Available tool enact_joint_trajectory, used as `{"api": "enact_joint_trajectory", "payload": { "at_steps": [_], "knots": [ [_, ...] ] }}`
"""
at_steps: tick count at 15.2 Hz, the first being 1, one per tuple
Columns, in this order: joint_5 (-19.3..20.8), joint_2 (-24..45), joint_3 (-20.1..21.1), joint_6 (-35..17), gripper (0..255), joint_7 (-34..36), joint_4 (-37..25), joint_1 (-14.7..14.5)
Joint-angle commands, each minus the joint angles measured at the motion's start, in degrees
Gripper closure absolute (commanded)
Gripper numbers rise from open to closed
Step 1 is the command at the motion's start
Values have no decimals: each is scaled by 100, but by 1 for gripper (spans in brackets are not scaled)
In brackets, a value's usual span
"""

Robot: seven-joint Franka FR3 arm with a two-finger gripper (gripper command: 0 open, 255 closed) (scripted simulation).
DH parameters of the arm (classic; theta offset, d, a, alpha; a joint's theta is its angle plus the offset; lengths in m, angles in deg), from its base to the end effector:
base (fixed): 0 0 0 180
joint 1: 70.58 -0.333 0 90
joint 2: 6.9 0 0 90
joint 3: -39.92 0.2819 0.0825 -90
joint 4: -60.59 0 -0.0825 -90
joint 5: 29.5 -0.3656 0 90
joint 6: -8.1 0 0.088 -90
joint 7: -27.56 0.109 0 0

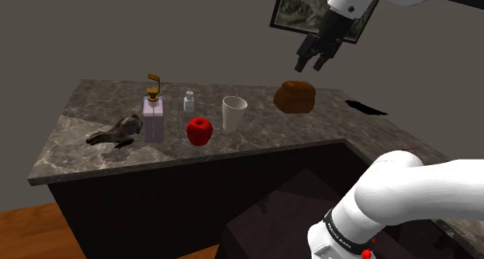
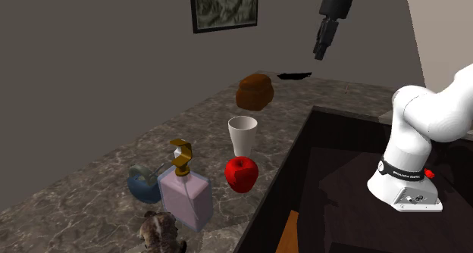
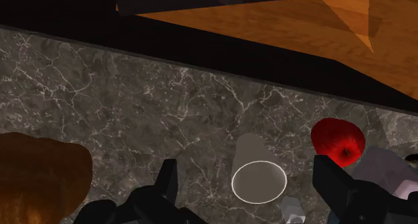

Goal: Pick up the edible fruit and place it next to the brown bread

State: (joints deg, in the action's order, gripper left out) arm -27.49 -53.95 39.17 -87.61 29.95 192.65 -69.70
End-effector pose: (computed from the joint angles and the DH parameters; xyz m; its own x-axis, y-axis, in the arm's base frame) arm 0.3134 -0.0138 0.6087 0.9804 -0.0638 0.1865 -0.0683 -0.9975 0.0176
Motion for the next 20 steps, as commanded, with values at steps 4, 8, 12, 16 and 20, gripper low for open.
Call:
{"api": "enact_joint_trajectory", "payload": {
  "at_steps": [4,8,12,16,20],
  "knots": [
    [-160,333,224,-384,0,291,126,-68],
    [-349,866,521,-897,0,665,195,-152],
    [-494,1490,809,-1396,0,1032,151,-229],
    [-582,2191,1092,-1864,0,1396,-9,-285],
    [-590,2954,1355,-2281,0,1773,-283,-334]
  ]
}}
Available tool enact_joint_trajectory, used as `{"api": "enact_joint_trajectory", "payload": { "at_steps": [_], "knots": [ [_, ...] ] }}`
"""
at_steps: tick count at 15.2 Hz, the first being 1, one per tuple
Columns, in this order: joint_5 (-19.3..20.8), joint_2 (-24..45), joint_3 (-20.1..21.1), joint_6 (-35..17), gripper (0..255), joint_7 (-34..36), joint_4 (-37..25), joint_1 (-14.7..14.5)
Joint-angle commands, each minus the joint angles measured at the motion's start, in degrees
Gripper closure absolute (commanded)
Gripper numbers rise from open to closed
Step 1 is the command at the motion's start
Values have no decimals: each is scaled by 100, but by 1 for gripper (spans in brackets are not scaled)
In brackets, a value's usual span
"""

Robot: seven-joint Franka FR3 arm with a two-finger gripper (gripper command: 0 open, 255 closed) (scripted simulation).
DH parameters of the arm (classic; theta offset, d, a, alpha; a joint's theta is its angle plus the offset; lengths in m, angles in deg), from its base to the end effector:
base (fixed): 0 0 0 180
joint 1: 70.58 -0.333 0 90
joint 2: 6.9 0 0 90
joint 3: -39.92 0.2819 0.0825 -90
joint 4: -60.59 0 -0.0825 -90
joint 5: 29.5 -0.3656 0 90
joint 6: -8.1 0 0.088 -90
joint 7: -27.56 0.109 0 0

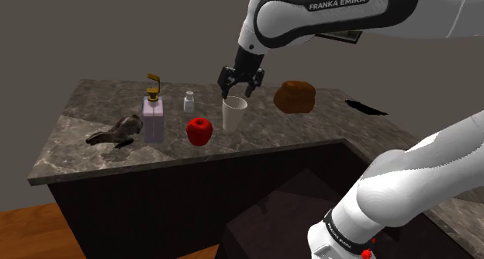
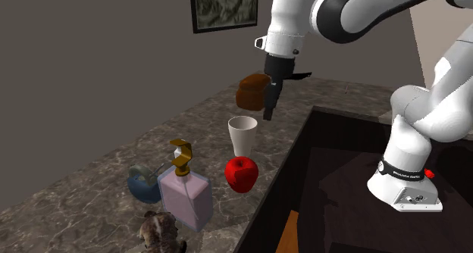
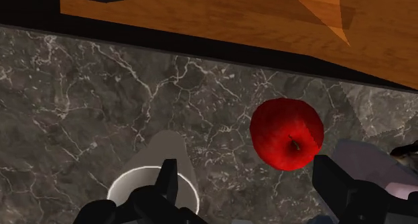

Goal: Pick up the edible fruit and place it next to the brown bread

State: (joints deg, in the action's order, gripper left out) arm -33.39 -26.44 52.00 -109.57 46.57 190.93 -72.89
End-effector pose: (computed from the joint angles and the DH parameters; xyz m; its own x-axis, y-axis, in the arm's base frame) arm 0.4398 0.1213 0.4722 0.9870 -0.1173 0.1096 -0.1146 -0.9929 -0.0306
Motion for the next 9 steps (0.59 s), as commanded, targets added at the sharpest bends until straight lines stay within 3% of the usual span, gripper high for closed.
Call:
{"api": "enact_joint_trajectory", "payload": {
  "at_steps": [1,9],
  "knots": [
    [12,401,135,-179,0,208,-198,-27],
    [271,1909,490,-715,0,943,-1023,-159]
  ]
}}
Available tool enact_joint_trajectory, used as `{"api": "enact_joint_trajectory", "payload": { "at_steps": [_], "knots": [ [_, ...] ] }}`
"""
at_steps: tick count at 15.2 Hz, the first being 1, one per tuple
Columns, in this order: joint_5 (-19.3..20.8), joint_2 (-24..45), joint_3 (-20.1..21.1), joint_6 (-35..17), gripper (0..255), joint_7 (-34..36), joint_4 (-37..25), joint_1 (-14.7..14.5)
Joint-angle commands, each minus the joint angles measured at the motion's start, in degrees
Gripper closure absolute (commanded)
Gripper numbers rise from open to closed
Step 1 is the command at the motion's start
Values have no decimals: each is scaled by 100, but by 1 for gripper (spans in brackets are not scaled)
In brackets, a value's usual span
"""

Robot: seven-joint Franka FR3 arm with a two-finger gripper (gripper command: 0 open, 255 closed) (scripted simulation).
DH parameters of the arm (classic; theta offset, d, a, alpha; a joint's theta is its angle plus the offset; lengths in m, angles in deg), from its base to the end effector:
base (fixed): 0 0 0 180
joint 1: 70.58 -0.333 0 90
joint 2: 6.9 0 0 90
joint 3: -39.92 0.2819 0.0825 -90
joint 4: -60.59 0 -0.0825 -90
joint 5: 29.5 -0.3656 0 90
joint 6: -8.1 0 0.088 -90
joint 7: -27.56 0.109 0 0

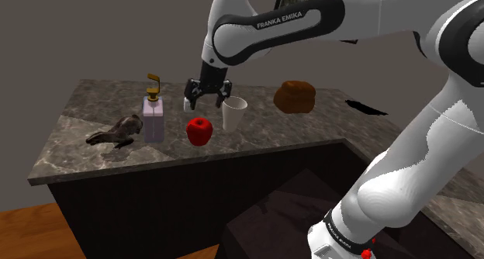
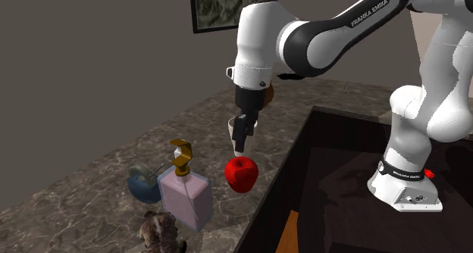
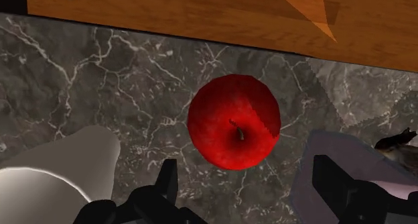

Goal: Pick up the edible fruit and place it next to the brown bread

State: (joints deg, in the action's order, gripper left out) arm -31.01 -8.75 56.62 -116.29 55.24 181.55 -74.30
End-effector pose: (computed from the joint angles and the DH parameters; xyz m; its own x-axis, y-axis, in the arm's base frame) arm 0.4967 0.1868 0.4105 0.9872 -0.1415 0.0739 -0.1377 -0.9890 -0.0543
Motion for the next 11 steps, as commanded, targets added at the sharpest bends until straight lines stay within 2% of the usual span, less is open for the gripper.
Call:
{"api": "enact_joint_trajectory", "payload": {
  "at_steps": [1,7,11],
  "knots": [
    [46,178,28,-116,0,86,-48,-21],
    [148,457,35,-591,0,158,160,-36],
    [148,457,35,-591,0,158,160,-37]
  ]
}}
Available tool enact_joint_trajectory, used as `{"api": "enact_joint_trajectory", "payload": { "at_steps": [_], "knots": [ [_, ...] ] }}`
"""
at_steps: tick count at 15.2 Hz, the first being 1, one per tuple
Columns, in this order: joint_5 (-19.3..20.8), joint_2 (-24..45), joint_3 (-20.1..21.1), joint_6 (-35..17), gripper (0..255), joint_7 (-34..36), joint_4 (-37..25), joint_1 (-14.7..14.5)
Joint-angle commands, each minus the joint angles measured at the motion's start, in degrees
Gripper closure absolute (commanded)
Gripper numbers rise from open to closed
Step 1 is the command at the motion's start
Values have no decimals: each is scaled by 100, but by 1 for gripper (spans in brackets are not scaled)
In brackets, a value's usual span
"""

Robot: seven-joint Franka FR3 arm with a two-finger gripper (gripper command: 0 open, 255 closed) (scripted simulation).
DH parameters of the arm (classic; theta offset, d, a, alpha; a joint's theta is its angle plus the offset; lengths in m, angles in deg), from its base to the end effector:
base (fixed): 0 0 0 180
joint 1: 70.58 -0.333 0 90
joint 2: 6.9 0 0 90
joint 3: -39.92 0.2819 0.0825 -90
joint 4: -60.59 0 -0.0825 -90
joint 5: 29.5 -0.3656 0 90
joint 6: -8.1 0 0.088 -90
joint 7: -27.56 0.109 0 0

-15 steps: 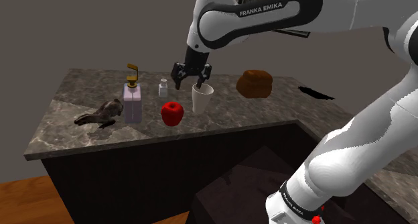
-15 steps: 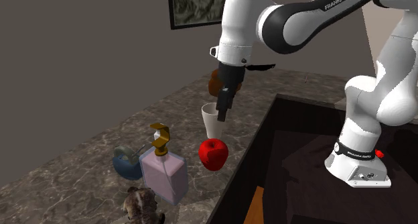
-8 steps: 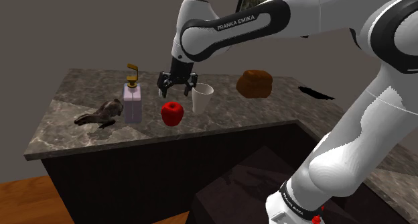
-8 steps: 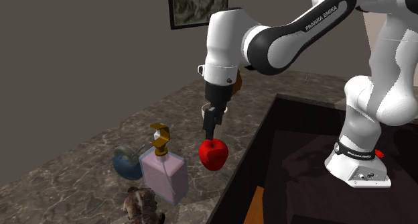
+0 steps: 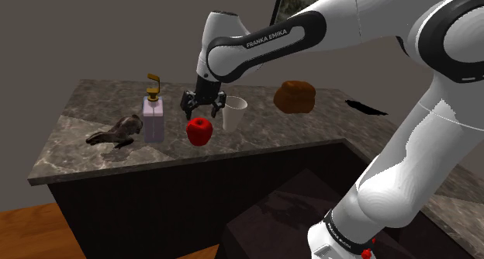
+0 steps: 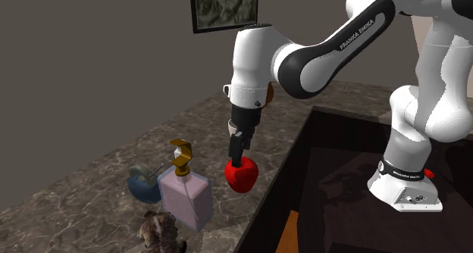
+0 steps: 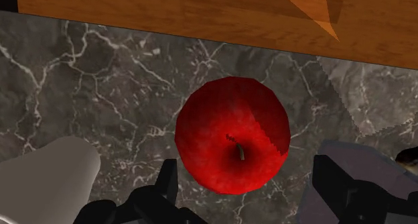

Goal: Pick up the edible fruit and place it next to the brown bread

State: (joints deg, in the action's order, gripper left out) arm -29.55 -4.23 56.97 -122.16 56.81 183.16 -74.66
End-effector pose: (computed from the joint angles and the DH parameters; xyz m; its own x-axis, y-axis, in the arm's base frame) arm 0.5029 0.1937 0.3674 0.9870 -0.1443 0.0711 -0.1405 -0.9885 -0.0563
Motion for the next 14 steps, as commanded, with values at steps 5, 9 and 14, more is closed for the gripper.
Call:
{"api": "enact_joint_trajectory", "payload": {
  "at_steps": [5,9,14],
  "knots": [
    [2,4,0,-4,255,1,-1,0],
    [2,4,0,-4,255,1,-1,0],
    [2,5,0,-5,255,2,-1,0]
  ]
}}
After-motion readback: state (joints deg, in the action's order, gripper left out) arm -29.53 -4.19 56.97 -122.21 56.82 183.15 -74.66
